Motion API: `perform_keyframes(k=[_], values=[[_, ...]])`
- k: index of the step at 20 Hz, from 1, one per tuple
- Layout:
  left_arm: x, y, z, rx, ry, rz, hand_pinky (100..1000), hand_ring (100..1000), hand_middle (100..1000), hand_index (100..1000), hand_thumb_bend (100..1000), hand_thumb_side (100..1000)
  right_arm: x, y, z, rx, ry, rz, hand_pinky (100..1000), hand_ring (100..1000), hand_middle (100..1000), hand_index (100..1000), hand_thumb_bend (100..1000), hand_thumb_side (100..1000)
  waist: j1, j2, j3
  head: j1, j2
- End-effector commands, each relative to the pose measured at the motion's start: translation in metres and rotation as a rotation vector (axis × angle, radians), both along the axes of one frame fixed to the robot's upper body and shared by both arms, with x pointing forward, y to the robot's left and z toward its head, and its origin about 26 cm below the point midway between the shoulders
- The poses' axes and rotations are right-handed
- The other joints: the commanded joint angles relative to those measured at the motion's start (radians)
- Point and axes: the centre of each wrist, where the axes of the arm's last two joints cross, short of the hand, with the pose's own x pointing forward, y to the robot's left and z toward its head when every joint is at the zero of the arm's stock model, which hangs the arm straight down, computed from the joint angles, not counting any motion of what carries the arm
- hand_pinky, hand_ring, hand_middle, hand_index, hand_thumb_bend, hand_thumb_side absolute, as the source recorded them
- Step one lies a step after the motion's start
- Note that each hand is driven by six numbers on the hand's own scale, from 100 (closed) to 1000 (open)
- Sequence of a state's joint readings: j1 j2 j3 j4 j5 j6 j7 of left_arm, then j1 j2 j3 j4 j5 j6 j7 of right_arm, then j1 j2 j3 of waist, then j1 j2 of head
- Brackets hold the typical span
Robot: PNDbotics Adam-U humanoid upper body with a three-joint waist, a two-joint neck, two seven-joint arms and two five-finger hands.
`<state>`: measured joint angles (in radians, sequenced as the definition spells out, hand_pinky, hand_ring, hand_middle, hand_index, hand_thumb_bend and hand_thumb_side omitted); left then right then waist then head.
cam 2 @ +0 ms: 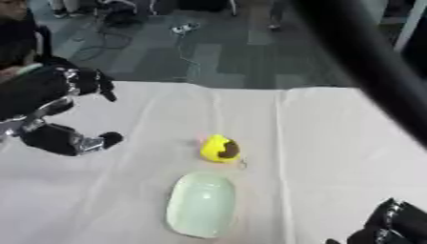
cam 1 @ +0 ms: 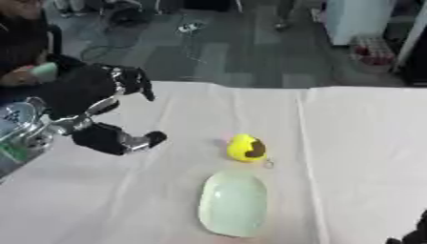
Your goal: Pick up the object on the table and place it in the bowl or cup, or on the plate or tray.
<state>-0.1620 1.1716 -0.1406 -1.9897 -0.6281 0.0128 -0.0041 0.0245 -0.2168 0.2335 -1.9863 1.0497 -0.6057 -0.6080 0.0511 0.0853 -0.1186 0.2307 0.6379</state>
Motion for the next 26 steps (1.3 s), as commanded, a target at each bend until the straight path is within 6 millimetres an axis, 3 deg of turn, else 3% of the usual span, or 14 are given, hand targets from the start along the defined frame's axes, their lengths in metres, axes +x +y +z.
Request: perform_keyframes(k=[1, 17, 26], values=[[-0.001, 0.0, 0.017, 0.095, -0.019, -0.002, 652, 688, 701, 711, 379, 928, 0.003, -0.002, 0.009, 0.211, -0.273, 0.291, 314, 307, 240, 373, 290, 577, 0.002, -0.001, -0.008, 0.013, -0.011], [-0.001, 0.002, 0.025, 0.243, -0.037, -0.005, 668, 715, 701, 710, 379, 924, 0.03, -0.003, 0.055, 0.293, -0.398, 0.375, 307, 312, 262, 403, 294, 607, 0.044, 0.125, -0.125, 0.041, -0.107], [-0.001, 0.004, 0.029, 0.265, -0.073, 0.034, 674, 724, 701, 709, 389, 909, 0.039, -0.003, 0.077, 0.32, -0.452, 0.42, 305, 315, 273, 419, 280, 619, 0.074, 0.181, -0.173, 0.104, -0.155]])
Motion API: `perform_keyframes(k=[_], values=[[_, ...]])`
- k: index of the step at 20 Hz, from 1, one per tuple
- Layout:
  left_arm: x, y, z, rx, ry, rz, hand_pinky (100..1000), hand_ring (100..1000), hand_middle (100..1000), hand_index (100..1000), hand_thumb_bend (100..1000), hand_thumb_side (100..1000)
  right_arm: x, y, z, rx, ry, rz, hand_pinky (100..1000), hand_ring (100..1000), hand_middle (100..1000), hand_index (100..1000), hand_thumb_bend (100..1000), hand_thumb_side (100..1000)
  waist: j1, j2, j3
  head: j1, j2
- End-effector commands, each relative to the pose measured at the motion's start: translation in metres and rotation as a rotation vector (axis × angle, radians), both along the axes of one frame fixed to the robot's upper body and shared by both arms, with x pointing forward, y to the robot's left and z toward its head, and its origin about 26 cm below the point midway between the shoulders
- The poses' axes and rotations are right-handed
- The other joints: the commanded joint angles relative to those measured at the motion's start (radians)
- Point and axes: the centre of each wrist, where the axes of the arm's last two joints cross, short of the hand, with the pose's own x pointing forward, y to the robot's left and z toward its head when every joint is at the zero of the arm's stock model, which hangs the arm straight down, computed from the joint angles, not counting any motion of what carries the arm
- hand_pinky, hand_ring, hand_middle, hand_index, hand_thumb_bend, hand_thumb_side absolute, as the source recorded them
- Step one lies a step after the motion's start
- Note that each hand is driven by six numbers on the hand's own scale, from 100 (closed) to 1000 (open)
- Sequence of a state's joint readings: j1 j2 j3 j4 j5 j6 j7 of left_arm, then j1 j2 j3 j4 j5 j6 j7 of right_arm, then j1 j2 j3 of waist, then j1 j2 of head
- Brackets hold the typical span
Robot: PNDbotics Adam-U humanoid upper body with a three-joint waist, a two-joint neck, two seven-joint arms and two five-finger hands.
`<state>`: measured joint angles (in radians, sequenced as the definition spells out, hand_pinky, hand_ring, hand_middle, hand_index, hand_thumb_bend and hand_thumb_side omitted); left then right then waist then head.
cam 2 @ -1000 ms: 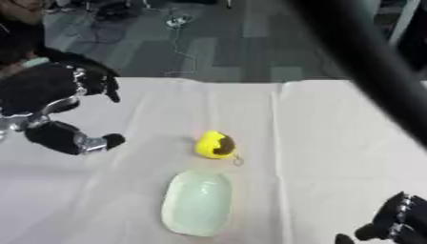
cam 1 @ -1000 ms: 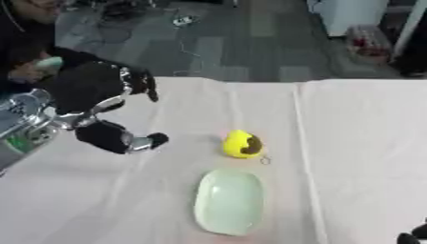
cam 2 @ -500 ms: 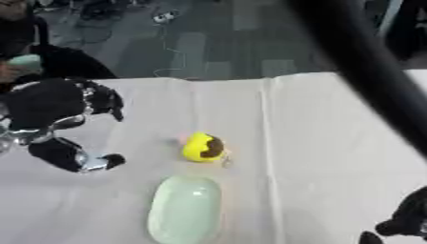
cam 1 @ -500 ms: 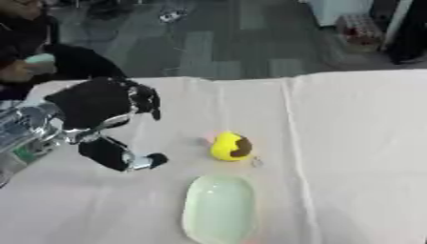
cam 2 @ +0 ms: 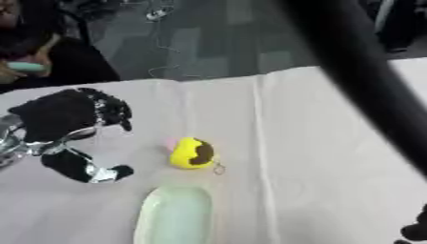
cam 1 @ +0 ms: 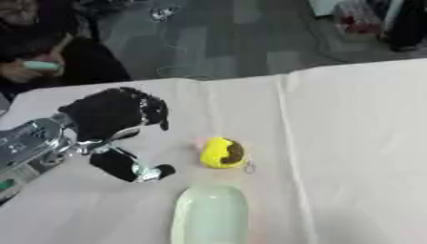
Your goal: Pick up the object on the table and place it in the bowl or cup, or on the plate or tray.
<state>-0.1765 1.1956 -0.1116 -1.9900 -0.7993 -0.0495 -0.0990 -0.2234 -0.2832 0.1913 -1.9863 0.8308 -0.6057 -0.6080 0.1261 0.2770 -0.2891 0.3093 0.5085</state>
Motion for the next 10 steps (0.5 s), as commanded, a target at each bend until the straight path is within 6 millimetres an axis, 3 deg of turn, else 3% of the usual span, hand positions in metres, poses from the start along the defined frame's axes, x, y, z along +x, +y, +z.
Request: perform_keyframes(k=[1, 3, 10], values=[[-0.002, 0.001, 0.014, 0.043, -0.048, 0.015, 676, 728, 701, 708, 407, 888, 0.002, -0.005, 0.013, 0.192, -0.289, 0.292, 304, 315, 276, 424, 278, 622, 0.005, -0.005, -0.009, 0.037, -0.031], [-0.002, 0.001, 0.015, 0.051, -0.055, 0.028, 678, 731, 701, 708, 432, 863, 0.004, -0.008, 0.02, 0.199, -0.303, 0.3, 304, 316, 281, 432, 250, 637, 0.017, 0.007, -0.02, 0.049, -0.045], [-0.001, 0.002, 0.019, 0.108, -0.107, 0.043, 689, 753, 704, 705, 440, 859, 0.011, -0.022, 0.043, 0.228, -0.355, 0.303, 307, 317, 287, 443, 284, 634, 0.047, 0.037, -0.051, 0.101, -0.077]])
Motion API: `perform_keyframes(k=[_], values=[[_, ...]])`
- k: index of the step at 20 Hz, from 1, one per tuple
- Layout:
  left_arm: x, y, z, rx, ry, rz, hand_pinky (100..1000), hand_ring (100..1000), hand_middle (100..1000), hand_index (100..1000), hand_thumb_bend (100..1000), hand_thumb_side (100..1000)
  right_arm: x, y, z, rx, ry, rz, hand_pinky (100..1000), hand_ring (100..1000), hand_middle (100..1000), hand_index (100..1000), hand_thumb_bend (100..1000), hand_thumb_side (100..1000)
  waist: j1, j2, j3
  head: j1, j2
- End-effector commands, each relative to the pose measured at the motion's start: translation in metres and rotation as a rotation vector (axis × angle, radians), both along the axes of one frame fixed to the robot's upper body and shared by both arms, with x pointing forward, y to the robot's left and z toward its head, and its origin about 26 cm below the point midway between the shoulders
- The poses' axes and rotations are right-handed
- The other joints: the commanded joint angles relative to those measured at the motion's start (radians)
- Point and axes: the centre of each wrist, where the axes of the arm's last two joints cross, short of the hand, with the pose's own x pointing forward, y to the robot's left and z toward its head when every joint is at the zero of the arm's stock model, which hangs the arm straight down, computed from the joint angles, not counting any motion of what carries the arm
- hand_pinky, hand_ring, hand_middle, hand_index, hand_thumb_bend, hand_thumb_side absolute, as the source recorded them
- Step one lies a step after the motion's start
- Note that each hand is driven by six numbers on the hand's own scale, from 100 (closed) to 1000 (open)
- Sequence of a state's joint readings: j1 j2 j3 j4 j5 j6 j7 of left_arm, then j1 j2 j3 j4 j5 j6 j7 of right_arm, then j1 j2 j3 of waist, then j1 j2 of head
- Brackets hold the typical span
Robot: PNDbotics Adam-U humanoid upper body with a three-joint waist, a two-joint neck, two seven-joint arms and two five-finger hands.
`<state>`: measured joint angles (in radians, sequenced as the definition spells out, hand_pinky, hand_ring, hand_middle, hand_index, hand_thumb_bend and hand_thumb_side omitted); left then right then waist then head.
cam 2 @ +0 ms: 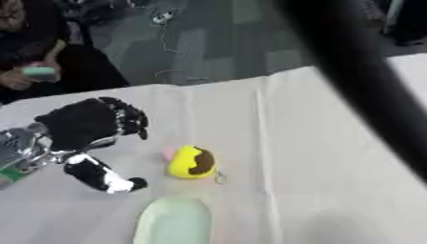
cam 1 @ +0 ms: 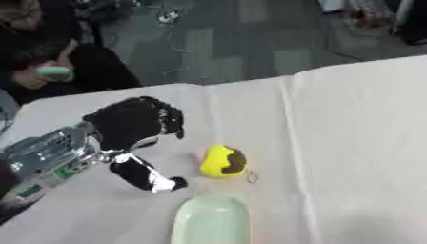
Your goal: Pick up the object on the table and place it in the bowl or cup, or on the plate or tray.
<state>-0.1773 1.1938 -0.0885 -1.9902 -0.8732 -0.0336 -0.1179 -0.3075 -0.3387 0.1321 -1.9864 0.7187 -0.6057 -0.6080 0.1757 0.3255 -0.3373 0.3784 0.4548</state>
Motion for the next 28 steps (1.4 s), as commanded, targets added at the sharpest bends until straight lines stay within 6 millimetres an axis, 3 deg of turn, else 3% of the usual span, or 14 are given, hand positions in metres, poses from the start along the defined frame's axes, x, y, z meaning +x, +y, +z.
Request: perform_keyframes(k=[1, 13, 21, 28], values=[[-0.001, 0.0, 0.014, 0.062, -0.074, -0.007, 690, 755, 704, 705, 441, 859, 0.001, -0.008, 0.015, 0.177, -0.306, 0.277, 308, 317, 288, 445, 282, 635, 0.0, -0.007, -0.009, 0.04, -0.027], [-0.002, 0.001, 0.013, 0.094, -0.127, 0.0, 716, 784, 739, 734, 456, 842, 0.005, -0.015, 0.037, 0.222, -0.358, 0.299, 306, 319, 300, 465, 287, 653, 0.023, 0.033, -0.038, 0.021, -0.087], [-0.001, -0.001, 0.014, 0.105, -0.12, -0.002, 751, 838, 802, 774, 467, 831, 0.006, -0.011, 0.038, 0.239, -0.355, 0.32, 303, 321, 306, 473, 294, 662, 0.02, 0.04, -0.02, 0.033, -0.076], [0.0, -0.002, 0.015, 0.113, -0.114, 0.006, 779, 878, 837, 795, 473, 828, 0.006, -0.005, 0.041, 0.251, -0.363, 0.342, 299, 322, 309, 475, 281, 670, 0.023, 0.057, -0.03, 0.038, -0.076]])
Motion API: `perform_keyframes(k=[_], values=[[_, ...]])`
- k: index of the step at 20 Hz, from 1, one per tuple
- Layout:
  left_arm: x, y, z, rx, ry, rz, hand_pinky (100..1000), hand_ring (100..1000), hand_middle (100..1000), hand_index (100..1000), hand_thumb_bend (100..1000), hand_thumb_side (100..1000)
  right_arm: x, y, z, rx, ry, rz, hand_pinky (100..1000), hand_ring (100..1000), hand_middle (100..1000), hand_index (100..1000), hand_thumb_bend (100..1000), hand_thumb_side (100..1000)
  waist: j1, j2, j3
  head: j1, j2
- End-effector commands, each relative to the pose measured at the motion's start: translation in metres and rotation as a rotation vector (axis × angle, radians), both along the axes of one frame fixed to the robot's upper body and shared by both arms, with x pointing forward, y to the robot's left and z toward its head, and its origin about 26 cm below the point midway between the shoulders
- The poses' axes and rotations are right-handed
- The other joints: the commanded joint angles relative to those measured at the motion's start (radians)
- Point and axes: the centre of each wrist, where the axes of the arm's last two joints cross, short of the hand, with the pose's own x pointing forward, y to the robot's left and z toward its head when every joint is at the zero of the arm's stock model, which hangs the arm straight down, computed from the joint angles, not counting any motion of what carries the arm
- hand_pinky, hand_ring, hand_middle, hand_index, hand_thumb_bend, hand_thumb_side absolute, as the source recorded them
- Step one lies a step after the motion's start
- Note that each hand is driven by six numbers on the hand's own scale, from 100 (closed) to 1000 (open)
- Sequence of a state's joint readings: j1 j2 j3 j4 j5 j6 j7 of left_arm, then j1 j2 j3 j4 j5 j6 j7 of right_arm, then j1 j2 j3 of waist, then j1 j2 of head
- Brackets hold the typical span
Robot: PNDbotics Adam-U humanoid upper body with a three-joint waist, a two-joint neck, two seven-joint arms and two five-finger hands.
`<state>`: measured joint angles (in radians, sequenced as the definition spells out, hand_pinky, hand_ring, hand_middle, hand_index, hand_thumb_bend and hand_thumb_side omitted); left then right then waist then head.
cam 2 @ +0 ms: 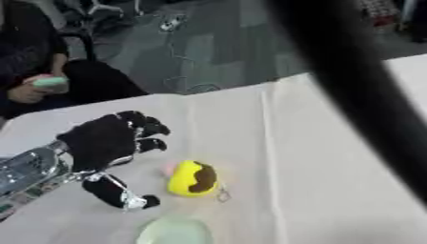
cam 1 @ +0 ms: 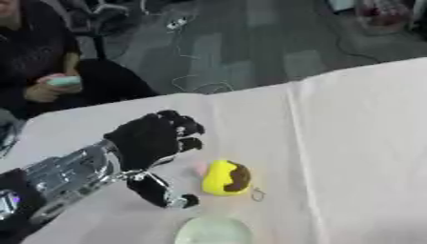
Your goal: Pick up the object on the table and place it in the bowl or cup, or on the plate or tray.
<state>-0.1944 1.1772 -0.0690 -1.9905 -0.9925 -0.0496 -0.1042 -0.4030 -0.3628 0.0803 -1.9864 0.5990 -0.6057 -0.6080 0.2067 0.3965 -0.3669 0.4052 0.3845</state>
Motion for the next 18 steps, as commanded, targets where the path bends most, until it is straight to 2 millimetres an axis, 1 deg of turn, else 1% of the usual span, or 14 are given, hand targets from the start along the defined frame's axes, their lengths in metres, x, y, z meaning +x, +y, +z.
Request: perform_keyframes(k=[1, 2, 3, 4, 9, 14, 18], values=[[-0.001, -0.002, 0.008, 0.029, -0.022, 0.0, 785, 884, 842, 797, 475, 825, -0.002, 0.002, 0.007, 0.17, -0.301, 0.285, 297, 322, 311, 476, 274, 671, -0.008, -0.012, -0.001, 0.013, -0.005], [-0.001, -0.002, 0.008, 0.031, -0.021, 0.001, 785, 884, 842, 797, 474, 826, -0.002, 0.003, 0.008, 0.173, -0.302, 0.288, 297, 322, 311, 476, 277, 673, -0.008, -0.009, -0.002, 0.014, -0.004], [-0.001, -0.002, 0.008, 0.033, -0.021, 0.001, 787, 886, 843, 797, 486, 813, -0.002, 0.003, 0.008, 0.177, -0.303, 0.292, 295, 322, 312, 477, 239, 782, -0.009, -0.006, -0.002, 0.015, -0.004], [-0.001, -0.002, 0.008, 0.035, -0.023, 0.002, 788, 886, 843, 797, 490, 809, -0.001, 0.004, 0.009, 0.184, -0.304, 0.297, 295, 322, 313, 478, 232, 808, -0.009, -0.003, -0.002, 0.015, -0.004], [-0.002, -0.001, 0.009, 0.045, -0.037, 0.015, 789, 884, 838, 792, 504, 787, -0.001, 0.008, 0.012, 0.205, -0.31, 0.317, 290, 323, 318, 483, 226, 816, -0.012, 0.011, 0.0, 0.014, -0.005], [-0.002, 0.001, 0.009, 0.052, -0.054, 0.026, 789, 881, 833, 789, 501, 778, 0.0, 0.013, 0.014, 0.224, -0.318, 0.336, 287, 324, 322, 489, 221, 829, -0.015, 0.027, -0.005, 0.01, -0.029], [-0.002, 0.001, 0.009, 0.058, -0.061, 0.03, 791, 883, 834, 789, 500, 776, 0.0, 0.015, 0.017, 0.234, -0.321, 0.35, 287, 325, 326, 496, 216, 835, -0.011, 0.033, -0.011, 0.007, -0.037]])
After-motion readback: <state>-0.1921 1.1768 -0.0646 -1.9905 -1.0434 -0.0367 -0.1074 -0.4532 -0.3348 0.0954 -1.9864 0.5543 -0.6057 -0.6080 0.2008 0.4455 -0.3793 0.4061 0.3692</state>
